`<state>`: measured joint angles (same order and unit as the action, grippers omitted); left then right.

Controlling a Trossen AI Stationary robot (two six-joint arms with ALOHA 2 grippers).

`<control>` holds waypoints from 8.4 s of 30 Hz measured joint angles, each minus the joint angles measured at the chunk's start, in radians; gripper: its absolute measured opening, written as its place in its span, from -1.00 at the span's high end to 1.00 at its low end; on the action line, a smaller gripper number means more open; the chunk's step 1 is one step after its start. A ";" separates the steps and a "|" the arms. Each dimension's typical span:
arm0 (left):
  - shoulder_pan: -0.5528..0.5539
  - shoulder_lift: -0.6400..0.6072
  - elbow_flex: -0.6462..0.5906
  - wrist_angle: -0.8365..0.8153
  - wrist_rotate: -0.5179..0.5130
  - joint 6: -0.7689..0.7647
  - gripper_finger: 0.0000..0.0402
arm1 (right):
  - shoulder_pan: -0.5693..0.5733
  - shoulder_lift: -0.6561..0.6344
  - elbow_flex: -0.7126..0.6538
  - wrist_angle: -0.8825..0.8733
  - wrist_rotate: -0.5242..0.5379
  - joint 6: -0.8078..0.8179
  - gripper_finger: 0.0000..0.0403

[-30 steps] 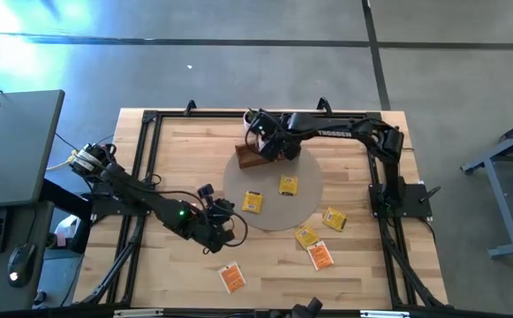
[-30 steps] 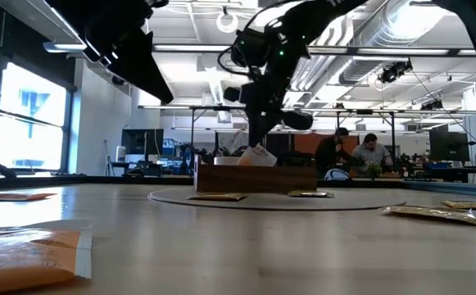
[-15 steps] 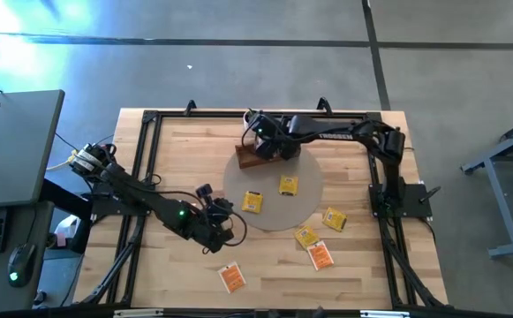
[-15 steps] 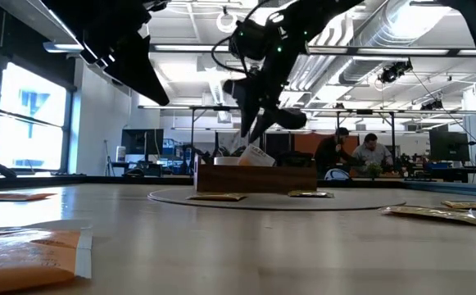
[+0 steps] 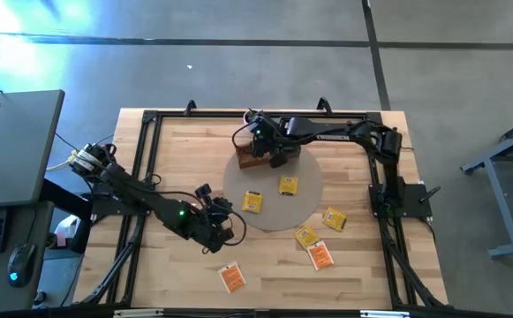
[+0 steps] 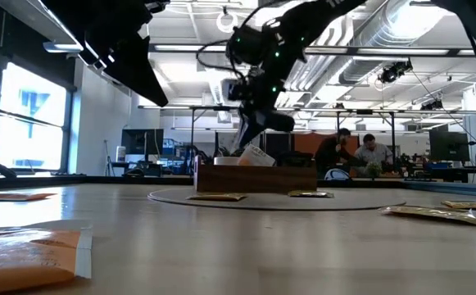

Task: Pick & Place Tea
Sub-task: Put the orange tea bag into the middle section of the wooden organizer, then put the bottom orange tea bag into the middle section of the wooden organizer

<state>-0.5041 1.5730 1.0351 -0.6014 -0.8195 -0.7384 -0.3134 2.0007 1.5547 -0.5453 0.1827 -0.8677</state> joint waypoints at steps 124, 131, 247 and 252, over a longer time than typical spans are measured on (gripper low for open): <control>-0.089 0.261 -0.078 0.608 0.649 0.228 0.98 | 0.582 -0.498 -0.909 0.999 0.005 0.336 0.71; -0.041 0.207 0.105 0.469 0.468 0.631 0.99 | 0.581 -0.498 -0.909 1.052 -0.180 0.402 0.63; -0.051 0.203 0.333 0.532 0.664 2.015 1.00 | 0.506 -0.056 -0.673 1.492 -1.117 0.868 0.10; -0.018 0.203 0.333 0.518 0.656 1.991 1.00 | 0.522 -0.056 -0.673 1.492 -1.122 0.867 0.15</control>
<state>-0.5222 1.7756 1.3678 -0.0835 -0.1630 1.2522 0.2088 1.9446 0.8814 0.9466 -0.9388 -0.0003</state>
